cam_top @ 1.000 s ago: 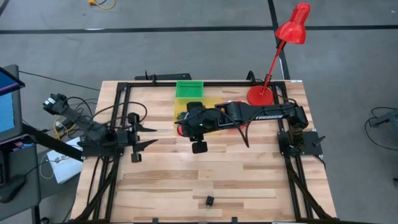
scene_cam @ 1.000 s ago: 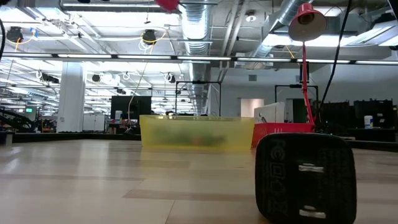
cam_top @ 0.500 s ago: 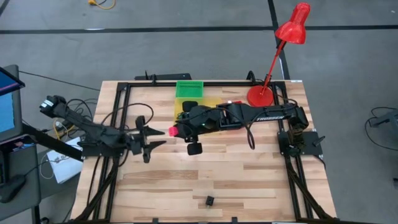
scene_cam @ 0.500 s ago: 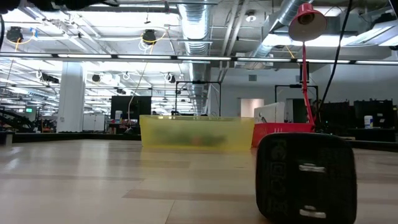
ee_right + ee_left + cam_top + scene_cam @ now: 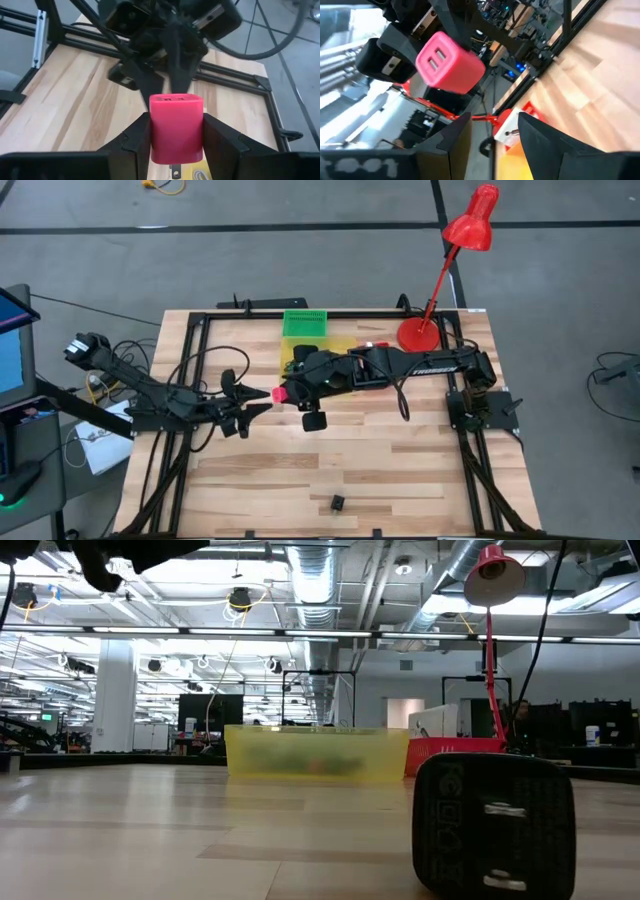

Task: Pick and place items into bin
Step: Put the pink charger adapter into the green bin

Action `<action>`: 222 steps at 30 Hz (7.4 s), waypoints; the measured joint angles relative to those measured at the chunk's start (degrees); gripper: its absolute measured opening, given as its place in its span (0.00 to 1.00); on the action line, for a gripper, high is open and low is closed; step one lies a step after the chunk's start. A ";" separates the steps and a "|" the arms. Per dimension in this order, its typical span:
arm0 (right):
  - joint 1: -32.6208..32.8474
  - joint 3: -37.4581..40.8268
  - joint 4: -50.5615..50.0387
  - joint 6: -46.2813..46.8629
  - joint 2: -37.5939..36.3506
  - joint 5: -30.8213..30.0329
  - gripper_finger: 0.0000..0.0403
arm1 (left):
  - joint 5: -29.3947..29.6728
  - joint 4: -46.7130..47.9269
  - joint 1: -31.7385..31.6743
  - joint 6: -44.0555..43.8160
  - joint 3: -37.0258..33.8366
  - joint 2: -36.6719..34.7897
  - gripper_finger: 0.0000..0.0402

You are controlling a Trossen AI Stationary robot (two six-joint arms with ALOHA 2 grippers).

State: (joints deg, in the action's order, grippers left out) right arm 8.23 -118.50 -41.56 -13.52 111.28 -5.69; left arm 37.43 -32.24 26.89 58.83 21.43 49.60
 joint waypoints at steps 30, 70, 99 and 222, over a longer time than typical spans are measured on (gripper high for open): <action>0.11 0.00 -8.50 6.51 0.02 1.97 0.33 | 1.83 -0.45 0.00 33.82 8.27 9.00 0.39; 0.26 0.02 -12.63 7.06 -0.07 1.13 0.33 | 2.35 7.02 -4.15 25.70 16.98 17.18 0.43; 0.37 0.07 -12.48 6.90 0.11 1.40 0.33 | -9.29 9.54 -8.29 32.06 17.03 17.11 0.51; -17.07 0.02 -45.55 -1.51 -5.27 1.92 0.81 | -45.62 22.22 -68.48 -0.57 31.80 45.31 0.42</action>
State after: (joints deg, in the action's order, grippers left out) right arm -8.84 -118.48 -87.11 -15.03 106.02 -3.77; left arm -8.19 -10.02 -41.59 58.26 53.23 94.91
